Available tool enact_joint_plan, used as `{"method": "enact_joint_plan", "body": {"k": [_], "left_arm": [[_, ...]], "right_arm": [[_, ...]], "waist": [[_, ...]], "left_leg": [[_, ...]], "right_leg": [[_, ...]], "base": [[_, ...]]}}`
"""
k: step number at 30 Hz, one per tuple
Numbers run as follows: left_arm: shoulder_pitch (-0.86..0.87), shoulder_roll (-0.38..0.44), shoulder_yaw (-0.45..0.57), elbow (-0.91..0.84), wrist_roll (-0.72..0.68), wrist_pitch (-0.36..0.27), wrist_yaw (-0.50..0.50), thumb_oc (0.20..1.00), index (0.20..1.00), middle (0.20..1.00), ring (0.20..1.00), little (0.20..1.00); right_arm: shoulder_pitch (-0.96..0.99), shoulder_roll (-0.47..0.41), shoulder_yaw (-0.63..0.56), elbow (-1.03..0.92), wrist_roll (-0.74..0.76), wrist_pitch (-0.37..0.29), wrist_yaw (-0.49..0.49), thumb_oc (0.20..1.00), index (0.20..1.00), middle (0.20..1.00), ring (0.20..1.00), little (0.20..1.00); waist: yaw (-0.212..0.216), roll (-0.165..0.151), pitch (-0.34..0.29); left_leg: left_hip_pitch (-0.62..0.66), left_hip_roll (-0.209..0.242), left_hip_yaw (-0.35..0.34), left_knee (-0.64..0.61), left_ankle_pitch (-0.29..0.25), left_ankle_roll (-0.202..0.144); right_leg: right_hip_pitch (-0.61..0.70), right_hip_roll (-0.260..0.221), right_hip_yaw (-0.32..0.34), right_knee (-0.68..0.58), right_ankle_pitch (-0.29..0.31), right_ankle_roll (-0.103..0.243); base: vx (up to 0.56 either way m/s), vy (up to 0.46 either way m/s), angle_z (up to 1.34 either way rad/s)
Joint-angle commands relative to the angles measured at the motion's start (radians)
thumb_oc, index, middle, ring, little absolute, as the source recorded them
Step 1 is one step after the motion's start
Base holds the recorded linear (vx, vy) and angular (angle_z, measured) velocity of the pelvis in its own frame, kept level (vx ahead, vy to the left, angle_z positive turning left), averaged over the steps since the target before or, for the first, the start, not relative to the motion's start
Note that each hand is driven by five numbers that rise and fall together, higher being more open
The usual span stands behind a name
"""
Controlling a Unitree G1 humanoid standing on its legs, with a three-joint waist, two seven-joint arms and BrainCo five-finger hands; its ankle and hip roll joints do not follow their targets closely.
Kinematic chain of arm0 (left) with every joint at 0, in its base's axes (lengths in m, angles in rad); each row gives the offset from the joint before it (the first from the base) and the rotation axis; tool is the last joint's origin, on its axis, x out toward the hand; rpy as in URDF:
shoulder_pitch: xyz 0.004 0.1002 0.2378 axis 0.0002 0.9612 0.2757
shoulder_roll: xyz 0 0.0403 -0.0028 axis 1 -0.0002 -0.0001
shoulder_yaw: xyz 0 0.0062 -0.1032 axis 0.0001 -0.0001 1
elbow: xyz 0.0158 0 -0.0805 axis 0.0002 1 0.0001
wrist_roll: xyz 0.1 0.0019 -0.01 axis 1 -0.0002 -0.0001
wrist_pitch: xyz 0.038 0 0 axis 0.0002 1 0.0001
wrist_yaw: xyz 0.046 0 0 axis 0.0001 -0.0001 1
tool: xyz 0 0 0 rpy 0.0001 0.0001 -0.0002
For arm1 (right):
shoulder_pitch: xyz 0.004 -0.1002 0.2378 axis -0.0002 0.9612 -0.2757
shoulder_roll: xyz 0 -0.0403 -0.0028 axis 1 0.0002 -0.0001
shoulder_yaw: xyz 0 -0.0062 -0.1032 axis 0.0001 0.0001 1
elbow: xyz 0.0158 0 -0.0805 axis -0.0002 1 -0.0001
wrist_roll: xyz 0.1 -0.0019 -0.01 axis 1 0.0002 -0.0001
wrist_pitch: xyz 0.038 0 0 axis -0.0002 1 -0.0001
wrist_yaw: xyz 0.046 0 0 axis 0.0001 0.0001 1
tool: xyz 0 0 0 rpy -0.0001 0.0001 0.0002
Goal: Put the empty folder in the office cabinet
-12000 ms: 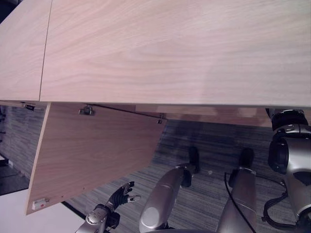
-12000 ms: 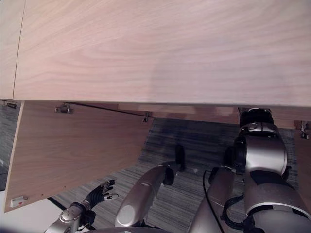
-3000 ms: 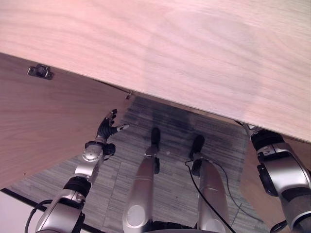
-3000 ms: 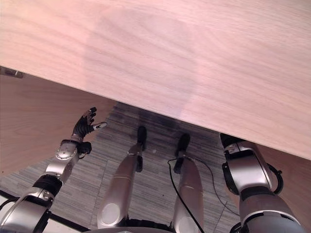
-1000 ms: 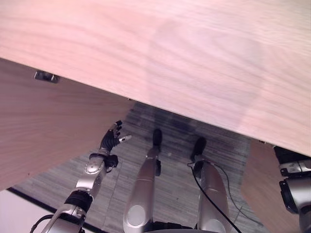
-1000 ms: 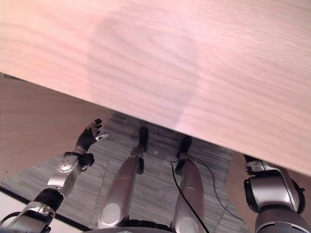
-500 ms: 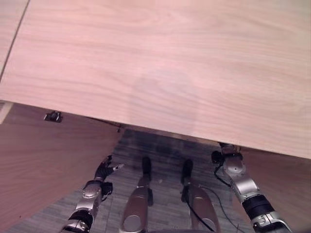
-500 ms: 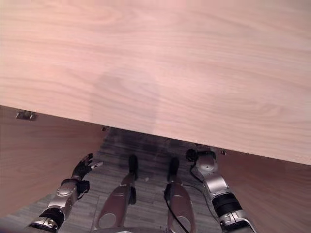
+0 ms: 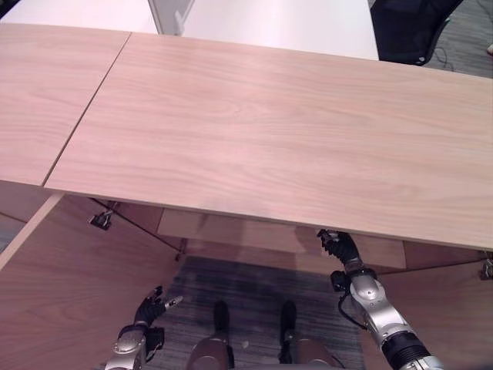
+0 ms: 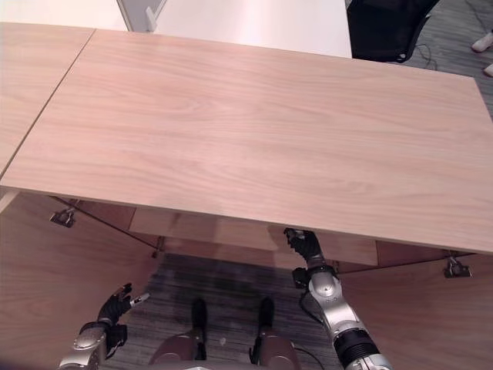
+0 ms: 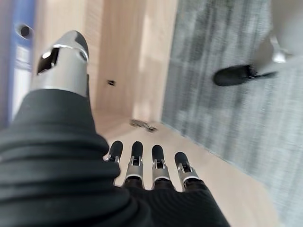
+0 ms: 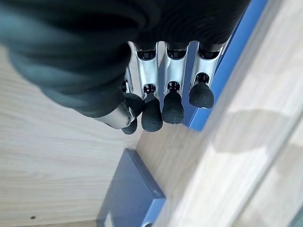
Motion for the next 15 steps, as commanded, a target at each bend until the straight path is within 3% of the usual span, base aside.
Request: {"method": "enact_joint_plan", "body": {"k": [1, 2, 4, 5, 6, 12, 14, 15], "left_arm": [[-0.026, 0.013, -0.007, 0.034, 0.011, -0.019, -0.005, 1.000, 1.000, 1.000, 1.000, 1.000], [-0.026, 0.014, -0.007, 0.034, 0.011, -0.019, -0.005, 1.000, 1.000, 1.000, 1.000, 1.000], [-0.007, 0.005, -0.006, 0.041, 0.005, -0.024, -0.011, 1.000, 1.000, 1.000, 1.000, 1.000], [0.004, 0.001, -0.001, 0.042, 0.007, -0.024, -0.011, 1.000, 1.000, 1.000, 1.000, 1.000], [0.005, 0.001, -0.001, 0.042, 0.007, -0.024, -0.011, 1.000, 1.000, 1.000, 1.000, 1.000], [0.019, -0.027, 0.018, 0.025, -0.057, -0.036, -0.013, 1.000, 1.000, 1.000, 1.000, 1.000], [0.020, -0.035, 0.022, 0.025, -0.071, -0.036, -0.016, 1.000, 1.000, 1.000, 1.000, 1.000], [0.024, -0.047, 0.019, 0.023, -0.078, -0.033, -0.019, 1.000, 1.000, 1.000, 1.000, 1.000]], "right_arm": [[-0.015, 0.018, 0.011, -0.021, -0.049, -0.016, 0.013, 0.200, 0.200, 0.200, 0.200, 0.200], [-0.014, 0.018, 0.011, -0.021, -0.049, -0.016, 0.013, 0.200, 0.200, 0.200, 0.200, 0.200], [0.010, 0.017, 0.013, -0.025, -0.061, -0.015, 0.026, 0.200, 0.200, 0.200, 0.200, 0.200], [0.015, 0.013, 0.020, -0.027, -0.071, -0.013, 0.030, 0.950, 0.950, 0.950, 0.950, 0.950], [0.016, 0.013, 0.021, -0.028, -0.071, -0.013, 0.030, 1.000, 1.000, 1.000, 1.000, 1.000], [0.039, -0.022, 0.038, 0.006, -0.071, -0.016, 0.034, 1.000, 1.000, 1.000, 1.000, 1.000], [0.044, -0.024, 0.036, 0.028, -0.064, -0.018, 0.033, 1.000, 1.000, 1.000, 1.000, 1.000], [0.057, -0.023, 0.024, 0.061, -0.048, -0.012, 0.031, 1.000, 1.000, 1.000, 1.000, 1.000]], "waist": [[0.027, 0.025, -0.020], [0.027, 0.024, -0.019], [0.035, 0.020, -0.053], [0.038, 0.022, -0.064], [0.037, 0.022, -0.065], [0.049, 0.051, -0.048], [0.049, 0.049, -0.046], [0.037, 0.040, -0.049]], "left_leg": [[-0.033, 0.033, -0.033, 0.077, -0.027, -0.057], [-0.033, 0.032, -0.033, 0.078, -0.028, -0.057], [-0.032, 0.038, -0.036, 0.084, -0.015, -0.069], [-0.029, 0.045, -0.036, 0.082, -0.005, -0.076], [-0.029, 0.046, -0.037, 0.081, -0.004, -0.076], [-0.107, 0.114, -0.059, 0.026, 0.145, -0.166], [-0.111, 0.113, -0.059, 0.029, 0.131, -0.161], [-0.106, 0.104, -0.054, 0.082, 0.095, -0.138]], "right_leg": [[0.056, -0.059, 0.096, 0.196, -0.050, 0.127], [0.058, -0.060, 0.096, 0.196, -0.050, 0.127], [0.129, -0.051, 0.110, 0.134, -0.124, 0.117], [0.140, -0.043, 0.103, 0.117, -0.141, 0.114], [0.141, -0.042, 0.102, 0.116, -0.141, 0.113], [0.179, 0.035, 0.068, 0.048, -0.185, 0.067], [0.176, 0.040, 0.063, 0.046, -0.178, 0.064], [0.164, 0.033, 0.045, 0.046, -0.161, 0.062]], "base": [[-0.07, -0.075, 0.16], [-0.11, -0.137, 0.21], [-0.10, -0.129, 0.15], [-0.08, -0.086, 0.19], [-0.08, -0.076, 0.22], [-0.22, -0.108, 0.11], [-0.30, -0.080, 0.28], [-0.41, -0.076, 0.08]]}}
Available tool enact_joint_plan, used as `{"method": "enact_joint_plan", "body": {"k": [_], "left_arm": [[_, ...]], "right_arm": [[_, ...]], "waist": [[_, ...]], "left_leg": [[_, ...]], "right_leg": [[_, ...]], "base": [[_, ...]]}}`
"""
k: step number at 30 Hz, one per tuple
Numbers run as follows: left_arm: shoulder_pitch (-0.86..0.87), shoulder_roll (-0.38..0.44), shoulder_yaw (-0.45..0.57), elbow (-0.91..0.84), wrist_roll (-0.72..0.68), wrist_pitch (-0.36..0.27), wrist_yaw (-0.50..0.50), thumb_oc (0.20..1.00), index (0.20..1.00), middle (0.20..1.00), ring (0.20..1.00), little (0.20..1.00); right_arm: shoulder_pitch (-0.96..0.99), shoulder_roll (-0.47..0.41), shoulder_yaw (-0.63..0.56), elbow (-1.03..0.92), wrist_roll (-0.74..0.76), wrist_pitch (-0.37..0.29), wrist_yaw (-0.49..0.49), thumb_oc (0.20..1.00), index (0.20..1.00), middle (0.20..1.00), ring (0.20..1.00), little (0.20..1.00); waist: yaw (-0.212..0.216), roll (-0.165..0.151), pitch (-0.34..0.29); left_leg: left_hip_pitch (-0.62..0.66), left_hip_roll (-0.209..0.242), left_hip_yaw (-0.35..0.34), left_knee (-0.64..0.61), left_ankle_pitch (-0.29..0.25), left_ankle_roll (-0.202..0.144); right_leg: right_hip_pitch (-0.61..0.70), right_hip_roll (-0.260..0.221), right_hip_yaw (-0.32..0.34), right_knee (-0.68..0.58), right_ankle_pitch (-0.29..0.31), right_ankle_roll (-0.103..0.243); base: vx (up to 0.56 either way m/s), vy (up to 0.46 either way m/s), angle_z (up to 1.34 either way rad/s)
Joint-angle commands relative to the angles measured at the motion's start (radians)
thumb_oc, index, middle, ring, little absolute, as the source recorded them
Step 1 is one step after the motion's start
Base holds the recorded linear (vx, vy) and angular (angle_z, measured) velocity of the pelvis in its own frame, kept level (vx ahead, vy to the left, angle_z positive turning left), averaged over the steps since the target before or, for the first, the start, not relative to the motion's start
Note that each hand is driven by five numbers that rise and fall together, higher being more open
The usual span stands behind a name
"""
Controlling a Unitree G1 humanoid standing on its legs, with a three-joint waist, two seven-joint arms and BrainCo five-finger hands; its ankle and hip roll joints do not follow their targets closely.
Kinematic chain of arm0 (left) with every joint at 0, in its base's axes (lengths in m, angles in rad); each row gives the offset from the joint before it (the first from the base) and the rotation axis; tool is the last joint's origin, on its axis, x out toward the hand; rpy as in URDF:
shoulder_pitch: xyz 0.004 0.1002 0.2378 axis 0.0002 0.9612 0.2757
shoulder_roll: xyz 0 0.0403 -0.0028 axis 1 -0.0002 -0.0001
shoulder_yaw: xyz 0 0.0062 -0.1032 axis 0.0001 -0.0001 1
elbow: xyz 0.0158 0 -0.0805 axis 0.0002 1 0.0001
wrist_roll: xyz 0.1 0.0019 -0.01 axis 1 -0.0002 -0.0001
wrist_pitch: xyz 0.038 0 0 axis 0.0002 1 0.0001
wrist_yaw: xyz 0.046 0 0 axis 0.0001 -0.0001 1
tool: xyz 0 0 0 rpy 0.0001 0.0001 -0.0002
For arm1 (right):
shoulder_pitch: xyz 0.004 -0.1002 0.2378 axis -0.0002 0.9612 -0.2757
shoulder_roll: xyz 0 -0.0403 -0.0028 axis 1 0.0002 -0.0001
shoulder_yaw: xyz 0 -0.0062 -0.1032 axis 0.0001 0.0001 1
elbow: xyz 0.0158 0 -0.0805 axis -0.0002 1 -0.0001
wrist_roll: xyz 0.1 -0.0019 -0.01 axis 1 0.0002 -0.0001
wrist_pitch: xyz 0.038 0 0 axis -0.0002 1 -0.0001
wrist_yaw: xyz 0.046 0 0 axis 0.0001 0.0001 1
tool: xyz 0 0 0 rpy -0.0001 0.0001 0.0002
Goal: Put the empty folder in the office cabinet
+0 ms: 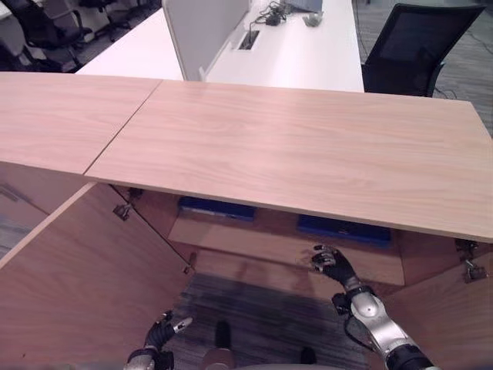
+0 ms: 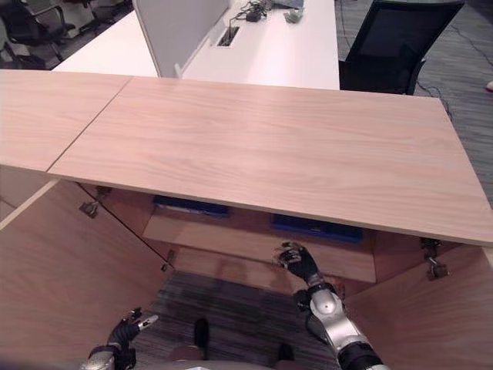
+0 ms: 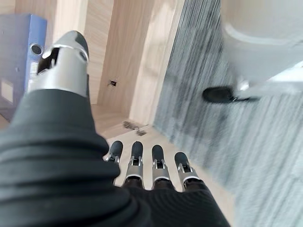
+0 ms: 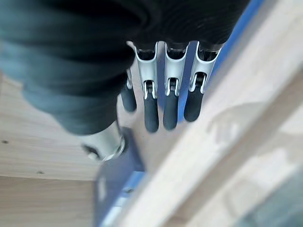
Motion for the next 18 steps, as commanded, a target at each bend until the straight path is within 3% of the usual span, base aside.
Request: {"method": "enact_joint_plan", "body": {"k": [1, 2, 4, 5, 6, 8, 9, 12, 14, 18], "left_arm": [[-0.073, 0.047, 0.011, -0.009, -0.042, -0.035, -0.003, 1.000, 1.000, 1.000, 1.000, 1.000], [-0.070, 0.042, 0.006, -0.010, -0.040, -0.034, -0.001, 1.000, 1.000, 1.000, 1.000, 1.000], [-0.065, 0.039, 0.006, -0.013, -0.041, -0.033, -0.003, 1.000, 1.000, 1.000, 1.000, 1.000], [-0.061, 0.035, 0.006, -0.013, -0.040, -0.029, -0.006, 1.000, 1.000, 1.000, 1.000, 1.000], [-0.063, 0.034, 0.005, -0.010, -0.041, -0.028, -0.006, 1.000, 1.000, 1.000, 1.000, 1.000], [-0.062, 0.035, 0.006, -0.008, -0.041, -0.027, -0.007, 1.000, 1.000, 1.000, 1.000, 1.000], [-0.067, 0.035, 0.004, 0.001, -0.037, -0.023, -0.005, 1.000, 1.000, 1.000, 1.000, 1.000], [-0.074, 0.022, -0.019, -0.019, -0.022, -0.011, 0.000, 1.000, 1.000, 1.000, 1.000, 1.000], [-0.102, -0.004, -0.066, -0.031, 0.024, 0.002, 0.018, 1.000, 1.000, 1.000, 1.000, 1.000], [-0.129, -0.009, -0.090, -0.054, 0.036, 0.010, 0.034, 1.000, 1.000, 1.000, 1.000, 1.000]], "right_arm": [[-0.009, 0.040, -0.039, -0.024, 0.025, -0.032, -0.016, 1.000, 1.000, 1.000, 1.000, 1.000], [-0.003, 0.042, -0.045, -0.001, 0.030, -0.031, -0.023, 1.000, 1.000, 1.000, 1.000, 1.000], [0.004, 0.045, -0.048, 0.010, 0.032, -0.030, -0.023, 1.000, 1.000, 1.000, 1.000, 1.000], [0.019, 0.049, -0.054, 0.059, 0.043, -0.025, -0.019, 1.000, 1.000, 1.000, 1.000, 1.000], [0.022, 0.054, -0.056, 0.094, 0.052, -0.021, -0.018, 1.000, 1.000, 1.000, 1.000, 1.000], [0.026, 0.056, -0.058, 0.127, 0.058, -0.016, -0.015, 1.000, 1.000, 1.000, 1.000, 1.000], [0.029, 0.057, -0.059, 0.173, 0.059, -0.007, -0.010, 1.000, 1.000, 1.000, 1.000, 1.000], [0.043, 0.063, -0.063, 0.219, 0.063, 0.004, -0.007, 1.000, 1.000, 1.000, 1.000, 1.000], [0.043, 0.093, -0.062, 0.318, 0.075, 0.025, 0.000, 1.000, 1.000, 1.000, 1.000, 1.000], [0.038, 0.135, -0.057, 0.371, 0.081, 0.045, 0.005, 1.000, 1.000, 1.000, 1.000, 1.000]], "waist": [[-0.016, -0.103, 0.024], [-0.031, -0.114, 0.019], [-0.040, -0.119, 0.015], [-0.062, -0.131, -0.004], [-0.075, -0.135, -0.015], [-0.083, -0.132, -0.020], [-0.103, -0.129, -0.040], [-0.114, -0.116, -0.059], [-0.123, -0.120, -0.075], [-0.127, -0.138, -0.062]], "left_leg": [[-0.034, -0.080, 0.058, 0.069, -0.023, 0.011], [-0.018, -0.084, 0.076, 0.119, -0.070, 0.023], [-0.003, -0.085, 0.084, 0.159, -0.108, 0.030], [0.055, -0.084, 0.112, 0.217, -0.173, 0.043], [0.084, -0.080, 0.129, 0.245, -0.194, 0.047], [0.108, -0.069, 0.139, 0.270, -0.201, 0.047], [0.156, -0.053, 0.186, 0.266, -0.210, 0.043], [0.199, -0.046, 0.241, 0.202, -0.224, 0.033], [0.240, -0.078, 0.231, 0.108, -0.237, 0.032], [0.252, -0.113, 0.224, 0.040, -0.227, 0.052]], "right_leg": [[-0.006, -0.075, 0.007, 0.081, -0.035, 0.081], [-0.017, -0.086, -0.001, 0.083, -0.027, 0.077], [-0.019, -0.091, -0.009, 0.085, -0.024, 0.074], [-0.037, -0.107, -0.024, 0.085, -0.009, 0.066], [-0.044, -0.115, -0.033, 0.083, -0.002, 0.064], [-0.044, -0.113, -0.047, 0.083, -0.001, 0.060], [-0.046, -0.118, -0.072, 0.076, 0.004, 0.064], [-0.037, -0.117, -0.094, 0.069, 0.009, 0.074], [-0.039, -0.134, -0.104, 0.074, 0.036, 0.093], [-0.097, -0.172, -0.099, 0.124, 0.082, 0.117]], "base": [[-0.38, -0.059, 0.03], [-0.19, -0.029, 0.24], [-0.17, -0.014, 0.57], [-0.25, 0.009, 0.36], [-0.18, 0.022, 0.19], [-0.12, 0.060, 0.54], [-0.14, 0.087, 0.59], [-0.08, 0.136, 0.49], [-0.11, 0.244, 0.15], [-0.15, 0.159, 0.08]]}}
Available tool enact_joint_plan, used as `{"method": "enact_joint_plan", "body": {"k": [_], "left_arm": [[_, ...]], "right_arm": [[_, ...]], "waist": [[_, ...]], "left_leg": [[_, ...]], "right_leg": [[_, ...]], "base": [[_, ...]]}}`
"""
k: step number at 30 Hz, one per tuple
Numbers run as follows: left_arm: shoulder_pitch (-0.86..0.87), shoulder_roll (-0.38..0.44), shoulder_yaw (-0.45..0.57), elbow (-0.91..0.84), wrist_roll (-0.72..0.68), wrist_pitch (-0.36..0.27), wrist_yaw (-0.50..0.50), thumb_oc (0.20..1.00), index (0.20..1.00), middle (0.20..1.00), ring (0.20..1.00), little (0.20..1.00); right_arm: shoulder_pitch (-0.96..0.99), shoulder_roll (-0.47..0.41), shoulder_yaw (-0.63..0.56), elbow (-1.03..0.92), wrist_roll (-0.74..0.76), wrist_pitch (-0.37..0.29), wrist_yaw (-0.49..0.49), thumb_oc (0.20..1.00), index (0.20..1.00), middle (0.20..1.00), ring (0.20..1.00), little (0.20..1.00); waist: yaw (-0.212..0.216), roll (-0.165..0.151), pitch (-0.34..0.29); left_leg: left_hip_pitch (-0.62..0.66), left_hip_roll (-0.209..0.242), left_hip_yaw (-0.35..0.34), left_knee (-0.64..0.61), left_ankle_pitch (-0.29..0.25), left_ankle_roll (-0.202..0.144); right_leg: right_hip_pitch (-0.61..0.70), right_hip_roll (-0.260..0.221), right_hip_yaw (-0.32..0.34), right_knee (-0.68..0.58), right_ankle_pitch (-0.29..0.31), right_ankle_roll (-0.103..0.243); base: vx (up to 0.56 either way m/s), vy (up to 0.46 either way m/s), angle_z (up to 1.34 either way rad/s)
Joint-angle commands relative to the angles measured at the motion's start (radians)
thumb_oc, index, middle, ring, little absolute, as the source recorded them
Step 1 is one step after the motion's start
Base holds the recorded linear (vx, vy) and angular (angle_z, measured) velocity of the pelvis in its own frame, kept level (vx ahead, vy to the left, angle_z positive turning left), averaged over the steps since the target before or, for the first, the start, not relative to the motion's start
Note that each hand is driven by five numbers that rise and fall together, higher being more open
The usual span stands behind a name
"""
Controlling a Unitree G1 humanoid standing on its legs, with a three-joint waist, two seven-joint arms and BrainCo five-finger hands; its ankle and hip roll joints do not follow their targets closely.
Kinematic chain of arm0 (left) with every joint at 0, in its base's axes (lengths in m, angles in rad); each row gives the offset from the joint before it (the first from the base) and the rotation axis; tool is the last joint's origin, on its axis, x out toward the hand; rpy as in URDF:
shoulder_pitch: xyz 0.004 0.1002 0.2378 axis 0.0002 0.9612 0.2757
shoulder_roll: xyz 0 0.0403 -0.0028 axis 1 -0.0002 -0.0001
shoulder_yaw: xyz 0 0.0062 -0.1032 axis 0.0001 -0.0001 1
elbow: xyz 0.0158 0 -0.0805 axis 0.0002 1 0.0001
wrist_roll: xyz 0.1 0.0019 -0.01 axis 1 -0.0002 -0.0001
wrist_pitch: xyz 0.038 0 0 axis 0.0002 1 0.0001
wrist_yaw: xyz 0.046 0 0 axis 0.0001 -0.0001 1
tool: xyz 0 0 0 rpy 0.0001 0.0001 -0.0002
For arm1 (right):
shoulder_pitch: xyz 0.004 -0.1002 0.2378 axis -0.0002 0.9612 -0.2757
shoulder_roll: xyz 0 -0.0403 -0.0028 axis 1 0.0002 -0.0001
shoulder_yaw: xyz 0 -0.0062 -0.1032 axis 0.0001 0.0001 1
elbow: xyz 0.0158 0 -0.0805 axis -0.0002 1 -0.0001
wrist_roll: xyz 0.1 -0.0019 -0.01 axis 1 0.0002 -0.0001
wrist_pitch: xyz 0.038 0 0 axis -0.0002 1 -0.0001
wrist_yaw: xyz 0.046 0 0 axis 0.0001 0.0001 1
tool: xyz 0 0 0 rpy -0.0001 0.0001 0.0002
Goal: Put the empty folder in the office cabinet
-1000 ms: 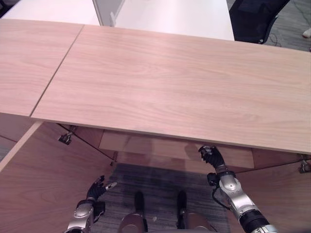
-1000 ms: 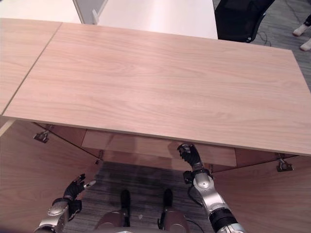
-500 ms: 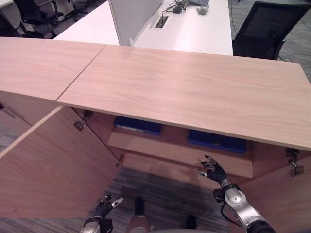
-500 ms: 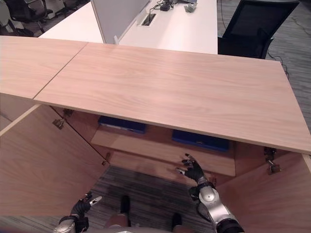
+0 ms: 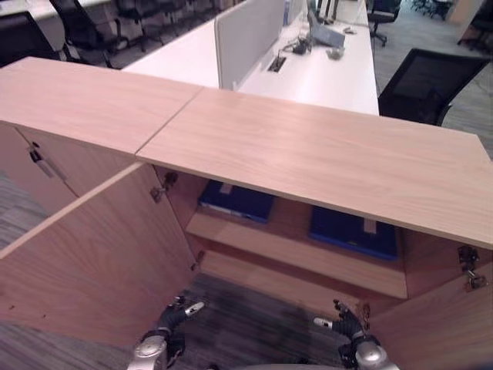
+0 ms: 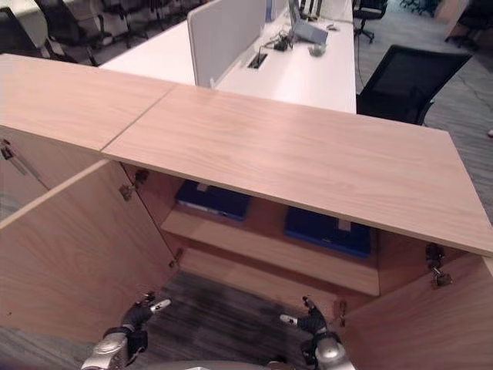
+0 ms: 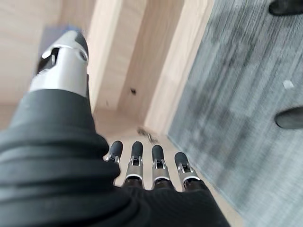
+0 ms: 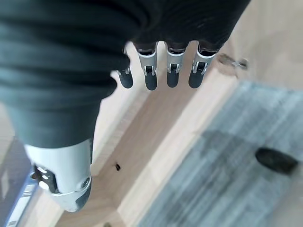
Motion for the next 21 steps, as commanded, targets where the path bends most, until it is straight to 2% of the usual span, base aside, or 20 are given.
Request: {"method": "enact_joint_plan", "body": {"k": [1, 3, 4, 5, 6, 7, 9, 11, 12, 13, 14, 15, 17, 19, 21], "left_arm": [[-0.053, 0.001, -0.007, -0.063, 0.030, -0.018, 0.029, 1.000, 1.000, 1.000, 1.000, 1.000], [-0.058, 0.003, -0.013, -0.071, 0.029, -0.019, 0.034, 1.000, 1.000, 1.000, 1.000, 1.000], [-0.069, 0.001, -0.026, -0.076, 0.029, -0.018, 0.042, 1.000, 1.000, 1.000, 1.000, 1.000], [-0.082, -0.001, -0.039, -0.080, 0.033, -0.016, 0.047, 1.000, 1.000, 1.000, 1.000, 1.000], [-0.103, -0.005, -0.063, -0.075, 0.053, -0.015, 0.053, 1.000, 1.000, 1.000, 1.000, 1.000], [-0.110, -0.006, -0.075, -0.067, 0.071, -0.011, 0.055, 1.000, 1.000, 1.000, 1.000, 1.000], [-0.119, -0.009, -0.086, -0.058, 0.084, -0.008, 0.058, 1.000, 1.000, 1.000, 1.000, 1.000], [-0.131, -0.032, -0.115, -0.041, 0.111, -0.003, 0.076, 1.000, 1.000, 1.000, 1.000, 1.000], [-0.131, -0.031, -0.116, -0.041, 0.111, -0.003, 0.076, 1.000, 1.000, 1.000, 1.000, 1.000], [-0.126, -0.048, -0.124, -0.033, 0.118, -0.002, 0.090, 1.000, 1.000, 1.000, 1.000, 1.000], [-0.125, -0.048, -0.125, -0.033, 0.118, -0.002, 0.091, 1.000, 1.000, 1.000, 1.000, 1.000], [-0.115, -0.061, -0.126, -0.007, 0.123, -0.005, 0.108, 1.000, 1.000, 1.000, 1.000, 1.000], [-0.110, -0.072, -0.128, 0.011, 0.126, -0.006, 0.113, 1.000, 1.000, 1.000, 1.000, 1.000], [-0.106, -0.094, -0.125, 0.041, 0.118, -0.012, 0.131, 1.000, 1.000, 1.000, 1.000, 1.000], [-0.105, -0.102, -0.124, 0.055, 0.119, -0.013, 0.134, 1.000, 1.000, 1.000, 1.000, 1.000]], "right_arm": [[-0.057, 0.002, -0.007, 0.009, 0.040, 0.007, -0.006, 1.000, 1.000, 1.000, 1.000, 1.000], [-0.061, 0.013, -0.005, 0.013, 0.048, 0.007, -0.007, 1.000, 1.000, 1.000, 1.000, 1.000], [-0.062, 0.028, -0.003, 0.018, 0.057, 0.004, -0.011, 1.000, 1.000, 1.000, 1.000, 1.000], [-0.062, 0.040, -0.002, 0.031, 0.068, 0.004, -0.012, 1.000, 1.000, 1.000, 1.000, 1.000], [-0.060, 0.051, 0.011, 0.059, 0.074, 0.007, -0.012, 1.000, 1.000, 1.000, 1.000, 1.000], [-0.063, 0.054, 0.019, 0.084, 0.070, 0.013, -0.012, 1.000, 1.000, 1.000, 1.000, 1.000], [-0.070, 0.058, 0.025, 0.100, 0.066, 0.015, -0.011, 1.000, 1.000, 1.000, 1.000, 1.000], [-0.078, 0.073, 0.026, 0.152, 0.059, 0.021, -0.023, 1.000, 1.000, 1.000, 1.000, 1.000], [-0.079, 0.073, 0.026, 0.153, 0.059, 0.020, -0.023, 1.000, 1.000, 1.000, 1.000, 1.000], [-0.087, 0.077, 0.026, 0.187, 0.042, 0.033, -0.037, 1.000, 1.000, 1.000, 1.000, 1.000], [-0.087, 0.078, 0.026, 0.188, 0.042, 0.033, -0.037, 1.000, 1.000, 1.000, 1.000, 1.000], [-0.094, 0.079, 0.034, 0.204, 0.025, 0.035, -0.046, 1.000, 1.000, 1.000, 1.000, 1.000], [-0.100, 0.079, 0.035, 0.214, 0.020, 0.034, -0.054, 1.000, 1.000, 1.000, 1.000, 1.000], [-0.122, 0.070, 0.036, 0.223, 0.031, 0.026, -0.077, 1.000, 1.000, 1.000, 1.000, 1.000], [-0.127, 0.065, 0.041, 0.227, 0.032, 0.022, -0.081, 1.000, 1.000, 1.000, 1.000, 1.000]], "waist": [[0.000, 0.025, 0.034], [0.002, 0.021, 0.039], [-0.001, 0.018, 0.048], [-0.003, 0.015, 0.056], [-0.003, 0.013, 0.066], [0.003, 0.013, 0.070], [0.009, 0.015, 0.074], [0.040, 0.014, 0.077], [0.037, 0.013, 0.078], [0.074, -0.002, 0.064], [0.073, -0.002, 0.065], [0.103, -0.010, 0.053], [0.113, -0.008, 0.047], [0.139, 0.002, 0.070], [0.146, 0.010, 0.077]], "left_leg": [[0.063, 0.065, 0.036, -0.006, -0.009, -0.064], [0.055, 0.059, 0.032, -0.017, 0.000, -0.062], [0.047, 0.052, 0.019, -0.027, 0.010, -0.057], [0.042, 0.045, 0.000, -0.034, 0.015, -0.052], [0.023, 0.036, -0.034, -0.033, 0.022, -0.043], [0.012, 0.036, -0.047, -0.028, 0.024, -0.037], [-0.002, 0.041, -0.058, -0.021, 0.028, -0.036], [-0.057, 0.051, -0.092, 0.002, 0.047, -0.040], [-0.057, 0.050, -0.095, 0.004, 0.046, -0.040], [-0.089, 0.052, -0.102, 0.012, 0.059, -0.051], [-0.088, 0.051, -0.103, 0.012, 0.059, -0.051], [-0.106, 0.057, -0.105, 0.003, 0.078, -0.060], [-0.113, 0.063, -0.105, -0.005, 0.092, -0.066], [-0.153, 0.086, -0.125, -0.031, 0.156, -0.095], [-0.165, 0.094, -0.138, -0.051, 0.180, -0.107]], "right_leg": [[-0.155, 0.044, 0.014, 0.096, 0.048, 0.085], [-0.165, 0.044, 0.023, 0.106, 0.049, 0.090], [-0.172, 0.053, 0.053, 0.117, 0.043, 0.099], [-0.180, 0.072, 0.106, 0.127, 0.041, 0.109], [-0.175, 0.097, 0.202, 0.132, 0.015, 0.110], [-0.170, 0.093, 0.226, 0.141, 0.009, 0.105], [-0.163, 0.084, 0.232, 0.153, 0.000, 0.102], [-0.103, 0.041, 0.242, 0.157, 0.008, 0.099], [-0.099, 0.040, 0.239, 0.155, 0.007, 0.100], [-0.033, 0.011, 0.231, 0.107, 0.012, 0.110], [-0.031, 0.010, 0.230, 0.105, 0.012, 0.111], [-0.001, 0.009, 0.210, 0.049, -0.023, 0.115], [0.002, 0.016, 0.201, 0.032, -0.047, 0.114], [0.008, 0.062, 0.191, -0.009, -0.093, 0.092], [0.010, 0.080, 0.181, -0.014, -0.102, 0.084]], "base": [[-0.26, 0.134, 0.26], [-0.13, 0.049, 0.16], [-0.13, 0.041, 0.11], [-0.23, 0.050, 0.32], [-0.21, -0.017, 0.58], [-0.15, -0.029, 0.77], [-0.11, -0.108, 0.86], [-0.19, -0.198, 0.57], [-0.18, -0.224, 0.74], [-0.08, -0.123, 0.82], [-0.15, -0.246, 0.75], [-0.08, -0.150, 0.39], [-0.10, -0.143, 0.28], [-0.16, -0.173, 0.31], [-0.10, -0.132, 0.45]]}}
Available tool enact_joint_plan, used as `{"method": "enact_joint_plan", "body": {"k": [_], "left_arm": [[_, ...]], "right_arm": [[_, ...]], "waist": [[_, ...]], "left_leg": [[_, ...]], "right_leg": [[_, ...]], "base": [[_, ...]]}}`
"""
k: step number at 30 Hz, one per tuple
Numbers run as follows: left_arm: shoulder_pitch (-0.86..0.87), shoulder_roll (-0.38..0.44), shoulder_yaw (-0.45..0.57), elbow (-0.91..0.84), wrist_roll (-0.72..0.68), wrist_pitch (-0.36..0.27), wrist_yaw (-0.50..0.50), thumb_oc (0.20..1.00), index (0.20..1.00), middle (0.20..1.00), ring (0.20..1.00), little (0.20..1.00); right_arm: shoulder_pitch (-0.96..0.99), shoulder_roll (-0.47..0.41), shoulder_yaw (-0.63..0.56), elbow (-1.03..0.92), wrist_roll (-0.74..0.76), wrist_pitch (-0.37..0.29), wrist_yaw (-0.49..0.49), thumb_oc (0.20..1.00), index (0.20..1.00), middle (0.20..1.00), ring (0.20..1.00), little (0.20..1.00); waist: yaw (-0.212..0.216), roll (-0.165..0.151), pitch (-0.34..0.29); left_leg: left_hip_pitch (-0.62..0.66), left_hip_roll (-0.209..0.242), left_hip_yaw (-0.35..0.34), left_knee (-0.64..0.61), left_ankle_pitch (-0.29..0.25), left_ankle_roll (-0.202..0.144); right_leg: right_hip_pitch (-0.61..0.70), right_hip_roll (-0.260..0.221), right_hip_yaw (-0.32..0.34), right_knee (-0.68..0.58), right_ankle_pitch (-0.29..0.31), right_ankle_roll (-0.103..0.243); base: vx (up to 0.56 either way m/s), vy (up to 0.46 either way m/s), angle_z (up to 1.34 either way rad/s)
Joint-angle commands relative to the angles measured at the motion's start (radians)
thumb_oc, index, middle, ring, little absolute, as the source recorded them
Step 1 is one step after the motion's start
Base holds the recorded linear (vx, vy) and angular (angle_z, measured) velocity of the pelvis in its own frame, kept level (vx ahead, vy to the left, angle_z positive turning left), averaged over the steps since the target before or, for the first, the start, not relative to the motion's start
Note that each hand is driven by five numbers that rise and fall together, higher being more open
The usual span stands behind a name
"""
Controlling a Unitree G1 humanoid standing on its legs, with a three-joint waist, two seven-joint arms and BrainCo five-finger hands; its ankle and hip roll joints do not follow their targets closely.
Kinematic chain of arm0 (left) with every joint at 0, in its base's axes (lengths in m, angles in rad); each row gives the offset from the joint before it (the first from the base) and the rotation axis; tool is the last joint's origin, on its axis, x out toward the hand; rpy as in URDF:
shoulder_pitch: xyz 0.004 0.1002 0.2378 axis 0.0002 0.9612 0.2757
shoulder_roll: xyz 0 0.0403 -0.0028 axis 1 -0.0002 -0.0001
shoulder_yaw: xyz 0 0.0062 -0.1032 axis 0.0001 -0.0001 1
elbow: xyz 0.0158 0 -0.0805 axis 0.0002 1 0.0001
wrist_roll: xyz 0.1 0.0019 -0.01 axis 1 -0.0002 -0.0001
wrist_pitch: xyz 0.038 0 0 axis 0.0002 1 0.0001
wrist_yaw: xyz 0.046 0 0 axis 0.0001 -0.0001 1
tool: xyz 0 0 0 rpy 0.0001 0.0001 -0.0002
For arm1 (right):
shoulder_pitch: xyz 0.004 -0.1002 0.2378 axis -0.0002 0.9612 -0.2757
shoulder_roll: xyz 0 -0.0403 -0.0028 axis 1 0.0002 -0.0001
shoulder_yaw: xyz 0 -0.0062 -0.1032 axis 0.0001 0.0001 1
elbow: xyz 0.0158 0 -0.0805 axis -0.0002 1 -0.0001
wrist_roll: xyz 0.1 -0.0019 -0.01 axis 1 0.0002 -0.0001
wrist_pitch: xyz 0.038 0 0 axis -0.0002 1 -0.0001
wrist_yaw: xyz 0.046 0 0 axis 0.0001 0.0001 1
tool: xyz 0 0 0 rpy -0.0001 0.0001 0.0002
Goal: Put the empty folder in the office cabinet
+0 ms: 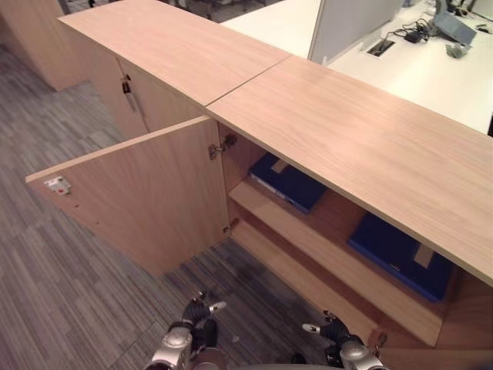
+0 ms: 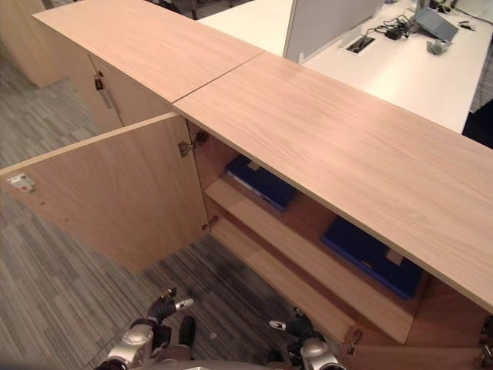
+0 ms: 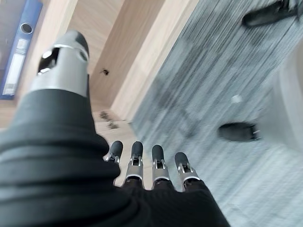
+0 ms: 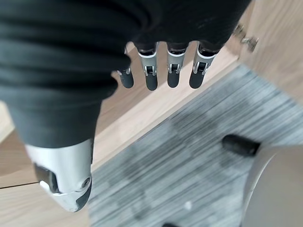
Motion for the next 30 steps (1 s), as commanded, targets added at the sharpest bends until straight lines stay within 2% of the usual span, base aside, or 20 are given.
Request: {"method": "enact_joint_plan", "body": {"k": [1, 3, 4, 5, 6, 7, 8, 11, 12, 14, 18, 20, 24, 26, 28, 29, 30], "left_arm": [[-0.076, 0.014, -0.012, 0.036, 0.017, -0.035, 0.026, 1.000, 1.000, 1.000, 1.000, 1.000], [-0.088, -0.004, -0.003, 0.058, -0.003, -0.039, 0.036, 1.000, 1.000, 1.000, 1.000, 1.000], [-0.093, -0.009, -0.002, 0.059, -0.005, -0.041, 0.039, 1.000, 1.000, 1.000, 1.000, 1.000], [-0.090, -0.016, -0.010, 0.056, 0.004, -0.041, 0.040, 1.000, 1.000, 1.000, 1.000, 1.000], [-0.089, -0.016, -0.010, 0.055, 0.004, -0.041, 0.040, 1.000, 1.000, 1.000, 1.000, 1.000], [-0.083, -0.018, -0.014, 0.058, 0.010, -0.042, 0.039, 1.000, 1.000, 1.000, 1.000, 1.000], [-0.071, -0.022, -0.010, 0.069, 0.014, -0.045, 0.041, 1.000, 1.000, 1.000, 1.000, 1.000], [-0.066, -0.026, -0.001, 0.086, 0.016, -0.047, 0.044, 1.000, 1.000, 1.000, 1.000, 1.000], [-0.065, -0.028, 0.007, 0.097, 0.016, -0.049, 0.045, 1.000, 1.000, 1.000, 1.000, 1.000], [-0.057, -0.024, 0.020, 0.122, 0.035, -0.039, 0.040, 1.000, 1.000, 1.000, 1.000, 1.000], [-0.056, -0.008, 0.032, 0.137, 0.064, -0.031, 0.033, 1.000, 1.000, 1.000, 1.000, 1.000], [-0.064, 0.010, 0.040, 0.146, 0.085, -0.024, 0.023, 1.000, 1.000, 1.000, 1.000, 1.000], [-0.070, 0.026, 0.051, 0.146, 0.090, -0.020, 0.016, 1.000, 1.000, 1.000, 1.000, 1.000], [-0.080, 0.031, 0.050, 0.150, 0.097, -0.015, 0.015, 1.000, 1.000, 1.000, 1.000, 1.000], [-0.085, 0.035, 0.050, 0.152, 0.099, -0.013, 0.014, 1.000, 1.000, 1.000, 1.000, 1.000], [-0.114, 0.113, 0.093, 0.173, 0.100, 0.015, -0.004, 1.000, 1.000, 1.000, 1.000, 1.000], [-0.115, 0.114, 0.093, 0.173, 0.100, 0.015, -0.004, 1.000, 1.000, 1.000, 1.000, 1.000]], "right_arm": [[-0.013, -0.001, -0.003, 0.002, -0.004, -0.027, -0.034, 1.000, 1.000, 1.000, 1.000, 1.000], [-0.016, -0.022, -0.007, 0.016, -0.002, -0.038, -0.052, 1.000, 1.000, 1.000, 1.000, 1.000], [-0.020, -0.031, -0.014, 0.020, 0.001, -0.042, -0.059, 1.000, 1.000, 1.000, 1.000, 1.000], [-0.016, -0.036, -0.024, 0.031, 0.012, -0.039, -0.064, 1.000, 1.000, 1.000, 1.000, 1.000], [-0.016, -0.036, -0.024, 0.031, 0.012, -0.039, -0.064, 1.000, 1.000, 1.000, 1.000, 1.000], [-0.009, -0.034, -0.032, 0.040, 0.021, -0.039, -0.063, 1.000, 1.000, 1.000, 1.000, 1.000], [0.007, -0.026, -0.042, 0.056, 0.035, -0.041, -0.056, 1.000, 1.000, 1.000, 1.000, 1.000], [0.011, -0.020, -0.044, 0.065, 0.036, -0.043, -0.050, 1.000, 1.000, 1.000, 1.000, 1.000], [0.014, -0.018, -0.044, 0.065, 0.038, -0.044, -0.045, 1.000, 1.000, 1.000, 1.000, 1.000], [0.025, -0.006, -0.044, 0.067, 0.042, -0.045, -0.026, 1.000, 1.000, 1.000, 1.000, 1.000], [0.026, 0.008, -0.042, 0.061, 0.047, -0.048, -0.012, 1.000, 1.000, 1.000, 1.000, 1.000], [0.019, 0.012, -0.038, 0.060, 0.039, -0.046, -0.001, 1.000, 1.000, 1.000, 1.000, 1.000], [0.018, 0.016, -0.048, 0.058, 0.044, -0.041, 0.010, 1.000, 1.000, 1.000, 1.000, 1.000], [0.020, 0.018, -0.069, 0.062, 0.056, -0.038, 0.019, 1.000, 1.000, 1.000, 1.000, 1.000], [0.020, 0.018, -0.076, 0.062, 0.060, -0.036, 0.023, 1.000, 1.000, 1.000, 1.000, 1.000], [0.016, -0.008, -0.090, 0.060, 0.041, -0.033, 0.034, 1.000, 1.000, 1.000, 1.000, 1.000], [0.014, -0.007, -0.091, 0.060, 0.041, -0.033, 0.034, 1.000, 1.000, 1.000, 1.000, 1.000]], "waist": [[0.045, -0.031, 0.004], [0.055, -0.022, 0.036], [0.051, -0.025, 0.049], [0.036, -0.035, 0.053], [0.035, -0.035, 0.053], [0.029, -0.040, 0.052], [0.022, -0.051, 0.049], [0.014, -0.062, 0.047], [0.012, -0.066, 0.042], [0.010, -0.060, 0.020], [0.022, -0.071, 0.011], [0.033, -0.085, 0.009], [0.046, -0.096, 0.008], [0.053, -0.099, 0.009], [0.052, -0.098, 0.011], [0.042, -0.086, 0.022], [0.041, -0.088, 0.020]], "left_leg": [[-0.026, -0.005, 0.070, -0.013, -0.010, -0.045], [-0.070, 0.002, 0.050, -0.006, 0.008, -0.056], [-0.086, 0.009, 0.083, 0.021, -0.005, -0.047], [-0.084, 0.044, 0.180, 0.093, -0.027, -0.034], [-0.088, 0.045, 0.177, 0.102, -0.033, -0.035], [-0.074, 0.054, 0.203, 0.130, -0.049, -0.030], [-0.049, 0.051, 0.208, 0.181, -0.096, -0.026], [-0.034, 0.053, 0.196, 0.227, -0.134, -0.024], [-0.014, 0.056, 0.202, 0.231, -0.150, -0.024], [0.050, 0.056, 0.224, 0.165, -0.149, -0.032], [0.063, 0.041, 0.222, 0.103, -0.144, -0.038], [0.058, 0.019, 0.205, 0.076, -0.143, -0.034], [0.035, -0.005, 0.178, 0.087, -0.157, -0.020], [0.015, -0.037, 0.149, 0.104, -0.180, -0.001], [0.010, -0.053, 0.134, 0.113, -0.192, 0.009], [0.024, -0.072, 0.120, 0.119, -0.209, 0.024], [0.020, -0.074, 0.120, 0.117, -0.205, 0.025]], "right_leg": [[-0.055, -0.021, 0.029, 0.058, -0.030, 0.068], [-0.047, 0.006, -0.020, 0.067, -0.051, 0.047], [-0.053, 0.006, -0.043, 0.079, -0.049, 0.041], [-0.074, 0.003, -0.100, 0.093, -0.029, 0.037], [-0.074, 0.003, -0.101, 0.095, -0.031, 0.037], [-0.083, -0.005, -0.126, 0.100, -0.021, 0.036], [-0.087, -0.024, -0.164, 0.103, -0.007, 0.032], [-0.084, -0.039, -0.200, 0.101, -0.001, 0.029], [-0.080, -0.044, -0.216, 0.099, 0.002, 0.028], [-0.069, -0.040, -0.254, 0.084, 0.014, 0.035], [-0.061, -0.050, -0.271, 0.056, 0.035, 0.047], [-0.059, -0.063, -0.281, 0.036, 0.056, 0.060], [-0.064, -0.086, -0.271, 0.038, 0.070, 0.073], [-0.071, -0.127, -0.269, 0.072, 0.075, 0.083], [-0.080, -0.148, -0.271, 0.101, 0.082, 0.082], [-0.104, -0.187, -0.252, 0.169, 0.124, 0.085], [-0.108, -0.189, -0.252, 0.168, 0.127, 0.085]], "base": [[-0.16, -0.206, 0.52], [-0.20, -0.157, 0.68], [-0.31, -0.111, 0.91], [-0.24, -0.076, 0.92], [-0.20, -0.063, 1.20], [-0.13, -0.018, 1.54], [-0.13, -0.017, 1.12], [-0.09, 0.010, 0.54], [-0.02, 0.087, 0.72], [0.02, 0.107, 0.73], [0.04, 0.095, 0.57], [0.05, 0.151, 0.25], [0.05, 0.117, 0.35], [0.07, 0.176, 0.56], [0.06, 0.130, 0.24], [0.08, 0.178, 0.24], [0.01, 0.255, 0.41]]}}
